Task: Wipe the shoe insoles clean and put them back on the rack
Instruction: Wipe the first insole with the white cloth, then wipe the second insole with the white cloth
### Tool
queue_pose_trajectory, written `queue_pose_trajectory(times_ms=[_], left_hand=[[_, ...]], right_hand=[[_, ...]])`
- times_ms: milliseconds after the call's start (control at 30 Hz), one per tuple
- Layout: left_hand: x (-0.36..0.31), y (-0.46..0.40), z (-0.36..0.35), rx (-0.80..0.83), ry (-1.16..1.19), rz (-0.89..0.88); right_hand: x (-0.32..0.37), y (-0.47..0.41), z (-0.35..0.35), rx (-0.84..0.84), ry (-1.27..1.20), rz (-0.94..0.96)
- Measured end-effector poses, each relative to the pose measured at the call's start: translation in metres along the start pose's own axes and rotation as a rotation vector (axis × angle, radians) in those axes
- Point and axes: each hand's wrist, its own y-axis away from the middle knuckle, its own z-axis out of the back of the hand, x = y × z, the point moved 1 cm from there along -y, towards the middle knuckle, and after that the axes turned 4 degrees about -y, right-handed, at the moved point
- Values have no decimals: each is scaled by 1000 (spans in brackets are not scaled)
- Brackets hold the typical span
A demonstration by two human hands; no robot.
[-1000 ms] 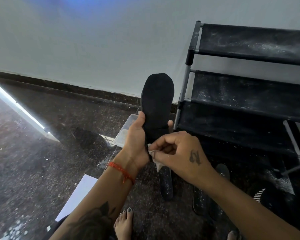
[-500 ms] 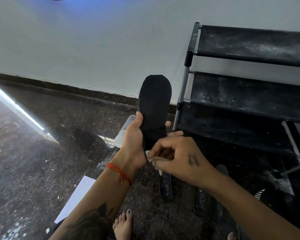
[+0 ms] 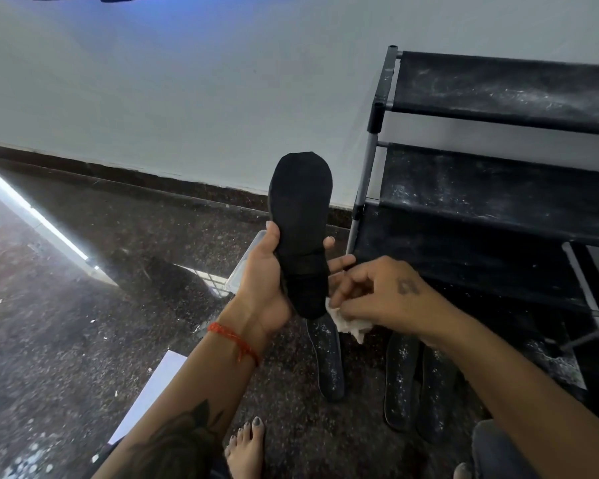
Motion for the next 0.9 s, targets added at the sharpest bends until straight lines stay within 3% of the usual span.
queue_pose_trajectory(times_ms=[67,200,400,500,633,900], left_hand=[[-1,-2,2,-20,-16,-26],[0,-1,6,-42,-86,-45],[11,-2,15,-48,-274,4],[25,2,16,-83,-358,0],[42,-4,33,-205,-519,-121],[94,-61,96,-457,-829,-117]], right_hand=[[0,1,9,-20,-267,-120],[-5,-8,24,-305,-630,-173],[-19,-38,18,-337,-956,-251],[-28,-47,3,-306,-986,-288],[-42,-56,-21,-303,-838,-329],[-97,-96,-79,-258,-748,-445]])
